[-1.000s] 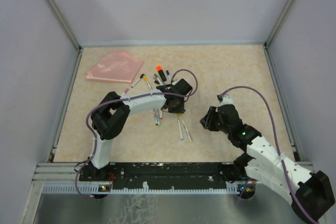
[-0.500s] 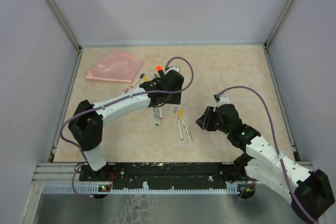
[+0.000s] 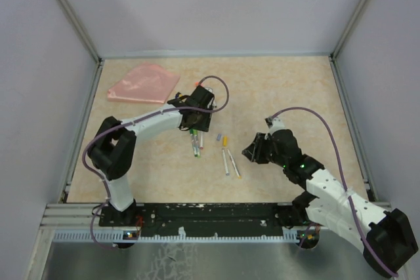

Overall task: Open the pen caps
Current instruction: Pick up the pen from the center of the board.

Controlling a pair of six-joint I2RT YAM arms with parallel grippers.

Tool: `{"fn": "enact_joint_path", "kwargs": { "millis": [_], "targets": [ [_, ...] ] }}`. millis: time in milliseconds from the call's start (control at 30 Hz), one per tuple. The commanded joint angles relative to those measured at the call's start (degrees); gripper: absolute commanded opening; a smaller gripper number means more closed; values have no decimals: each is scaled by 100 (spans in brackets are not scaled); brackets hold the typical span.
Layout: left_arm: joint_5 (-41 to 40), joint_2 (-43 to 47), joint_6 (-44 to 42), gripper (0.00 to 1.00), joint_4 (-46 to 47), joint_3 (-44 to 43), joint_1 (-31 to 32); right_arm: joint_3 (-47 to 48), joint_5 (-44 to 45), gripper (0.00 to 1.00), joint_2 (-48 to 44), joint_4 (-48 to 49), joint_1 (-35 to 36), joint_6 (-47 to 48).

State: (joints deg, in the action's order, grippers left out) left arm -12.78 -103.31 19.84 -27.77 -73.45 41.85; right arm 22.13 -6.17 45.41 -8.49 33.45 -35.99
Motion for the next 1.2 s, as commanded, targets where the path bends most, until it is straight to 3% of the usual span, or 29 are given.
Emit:
{"fn": "enact_joint_path", "kwargs": {
  "millis": [0, 500, 667, 833, 1167],
  "targets": [
    [106, -446, -238, 53, -271, -397, -79, 54, -60, 29, 3, 279, -49, 87],
    [-71, -1216, -292, 39, -648, -995, -115, 77, -47, 29, 28, 295, -49, 99],
    [-21, -1307, -266, 28, -672, -996, -124, 75, -53, 29, 30, 291, -48, 100],
    [44, -1368, -218, 27, -692, -972, -127, 97, -76, 29, 32, 295, -48, 98],
    [236, -1214, -183, 0, -659, -966, -133, 166, -250, 30, 15, 358, -49, 138]
  ]
}}
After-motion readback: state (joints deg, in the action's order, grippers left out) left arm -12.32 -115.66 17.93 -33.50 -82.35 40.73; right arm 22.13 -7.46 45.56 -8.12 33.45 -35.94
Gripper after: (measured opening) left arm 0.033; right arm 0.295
